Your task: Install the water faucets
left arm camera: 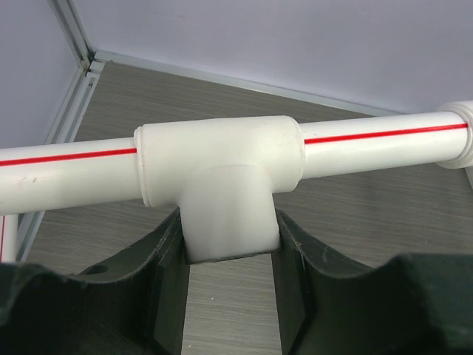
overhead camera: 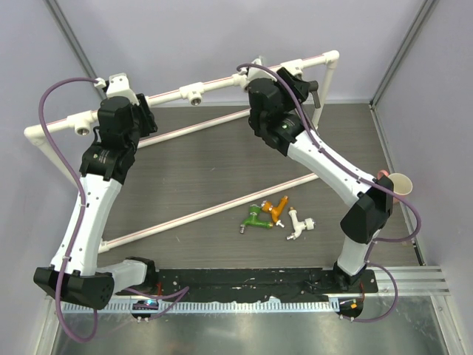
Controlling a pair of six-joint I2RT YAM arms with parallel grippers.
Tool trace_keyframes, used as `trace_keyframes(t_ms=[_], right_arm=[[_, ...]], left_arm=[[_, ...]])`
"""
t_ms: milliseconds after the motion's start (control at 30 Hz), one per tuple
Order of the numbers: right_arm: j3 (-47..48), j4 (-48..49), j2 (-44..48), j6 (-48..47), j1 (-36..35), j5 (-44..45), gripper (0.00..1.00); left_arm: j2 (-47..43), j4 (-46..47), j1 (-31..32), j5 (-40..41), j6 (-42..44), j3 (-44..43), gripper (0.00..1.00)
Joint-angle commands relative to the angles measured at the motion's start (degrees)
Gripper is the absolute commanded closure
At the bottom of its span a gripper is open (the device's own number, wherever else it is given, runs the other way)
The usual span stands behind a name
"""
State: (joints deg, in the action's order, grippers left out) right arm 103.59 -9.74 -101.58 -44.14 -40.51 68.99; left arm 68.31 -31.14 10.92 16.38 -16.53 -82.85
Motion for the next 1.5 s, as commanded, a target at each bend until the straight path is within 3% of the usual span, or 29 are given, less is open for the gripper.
trace_keyframes(t_ms=[0,333,467,500,633,733,933,1000,1033,1233,1333,1467], right_arm=[[1.70,3.95,0.15,-2.09,0.78,2.55,0.40],[7.94,-12.40,0.77,14.50,3.24,-6.75,0.70],[13.55,-24.16,2.08,30.37,6.31,-21.41,0.82],[13.83,-25.23,2.61,32.60,8.67,-28.40,0.83],[12.69,-26.39,6.47,43.24,15.08,-45.05,0.96],[10.67,-25.07,8.49,52.03,21.58,-61.30,0.98],[-2.58,-8.23,12.54,76.54,34.68,-91.87,0.99],[-10.40,4.15,13.95,85.22,36.90,-97.53,0.99],[-13.30,15.34,14.39,94.67,38.13,-101.82,0.99],[-35.01,61.59,11.33,138.71,43.32,-106.70,0.99],[-38.54,74.72,7.20,148.61,43.32,-104.86,0.99],[-40.48,82.06,4.11,157.16,43.32,-102.57,0.99]], left_arm=[[-2.66,1.17,-2.13,6.29,0.36,-1.09,1.00],[-2.57,1.25,-2.22,6.21,0.36,-1.09,1.00],[-2.48,1.25,-2.22,6.29,0.45,-1.09,1.00],[-2.48,1.17,-2.22,6.21,0.36,-1.09,1.00],[-2.40,1.25,-2.22,6.21,0.45,-1.09,1.00],[-2.48,1.25,-2.22,6.21,0.36,-1.09,1.00],[-2.40,1.25,-2.22,6.12,0.45,-1.09,1.00],[-2.48,1.17,-2.30,6.03,0.45,-1.09,1.00],[-2.40,1.25,-2.22,6.12,0.45,-1.09,1.00],[-2.40,1.34,-2.30,5.94,0.36,-1.09,1.00],[-2.31,1.43,-2.30,5.85,0.36,-1.09,1.00],[-2.40,1.25,-2.22,5.94,0.45,-1.09,1.00]])
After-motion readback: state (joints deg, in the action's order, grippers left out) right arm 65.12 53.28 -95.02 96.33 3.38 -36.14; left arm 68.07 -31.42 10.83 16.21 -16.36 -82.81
